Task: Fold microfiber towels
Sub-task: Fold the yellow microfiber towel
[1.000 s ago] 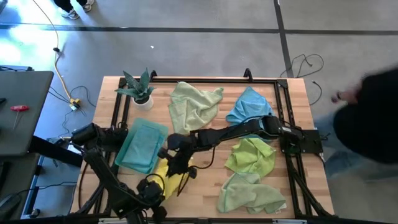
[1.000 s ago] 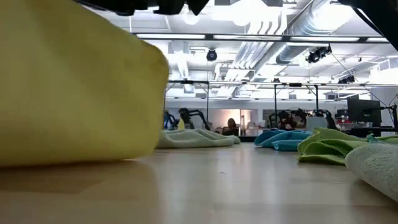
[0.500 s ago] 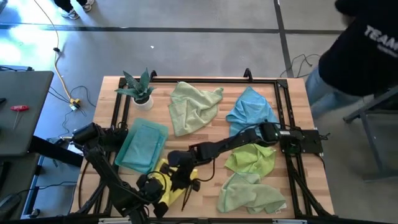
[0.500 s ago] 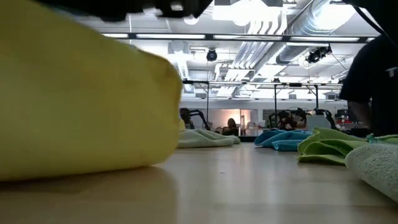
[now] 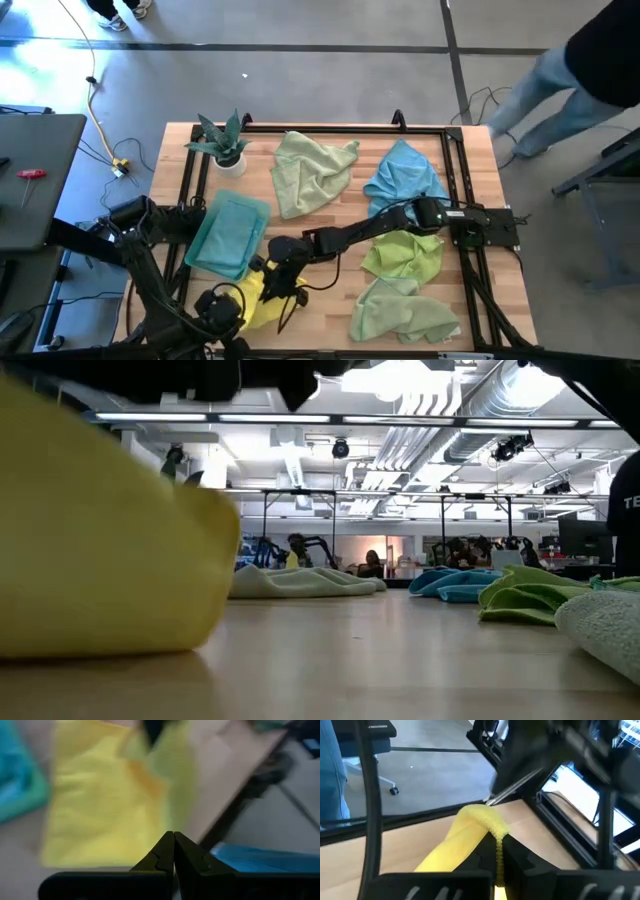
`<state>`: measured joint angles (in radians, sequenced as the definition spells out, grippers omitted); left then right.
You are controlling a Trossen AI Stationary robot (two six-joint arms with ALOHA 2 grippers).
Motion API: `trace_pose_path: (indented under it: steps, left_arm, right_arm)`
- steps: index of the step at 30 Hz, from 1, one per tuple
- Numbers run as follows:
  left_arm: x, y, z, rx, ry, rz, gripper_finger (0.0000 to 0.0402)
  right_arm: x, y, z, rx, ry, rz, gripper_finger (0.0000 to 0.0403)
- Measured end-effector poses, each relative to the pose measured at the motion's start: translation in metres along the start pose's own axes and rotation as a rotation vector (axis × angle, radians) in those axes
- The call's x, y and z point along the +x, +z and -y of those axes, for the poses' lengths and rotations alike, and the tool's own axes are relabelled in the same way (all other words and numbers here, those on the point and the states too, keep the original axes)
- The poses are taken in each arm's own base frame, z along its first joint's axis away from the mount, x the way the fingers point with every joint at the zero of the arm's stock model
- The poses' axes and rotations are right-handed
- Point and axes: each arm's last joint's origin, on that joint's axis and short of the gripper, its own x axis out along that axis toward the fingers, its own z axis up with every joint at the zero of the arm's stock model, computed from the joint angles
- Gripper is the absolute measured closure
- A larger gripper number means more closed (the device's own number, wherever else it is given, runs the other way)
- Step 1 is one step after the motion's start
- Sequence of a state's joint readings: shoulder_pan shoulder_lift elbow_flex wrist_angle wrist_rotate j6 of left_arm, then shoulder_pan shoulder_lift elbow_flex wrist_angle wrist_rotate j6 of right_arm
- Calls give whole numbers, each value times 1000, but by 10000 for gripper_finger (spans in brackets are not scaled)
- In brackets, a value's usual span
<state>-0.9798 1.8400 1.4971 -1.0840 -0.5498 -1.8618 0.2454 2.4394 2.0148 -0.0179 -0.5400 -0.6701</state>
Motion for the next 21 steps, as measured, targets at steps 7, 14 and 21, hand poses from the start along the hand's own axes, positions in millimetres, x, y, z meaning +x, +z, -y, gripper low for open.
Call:
trace_pose_path:
  steps: [7,14,21]
  left_arm:
    - [3,5,10,27,-87,65,402]
    - [6,7,10,16,-81,71,402]
    - [7,9,11,7,-81,79,402]
  right_arm:
    - [20,-27,-14,37,32,-24,402]
    - [23,-22,-9,130,-24,58,394]
    - [24,-20,-10,335,-32,60,326]
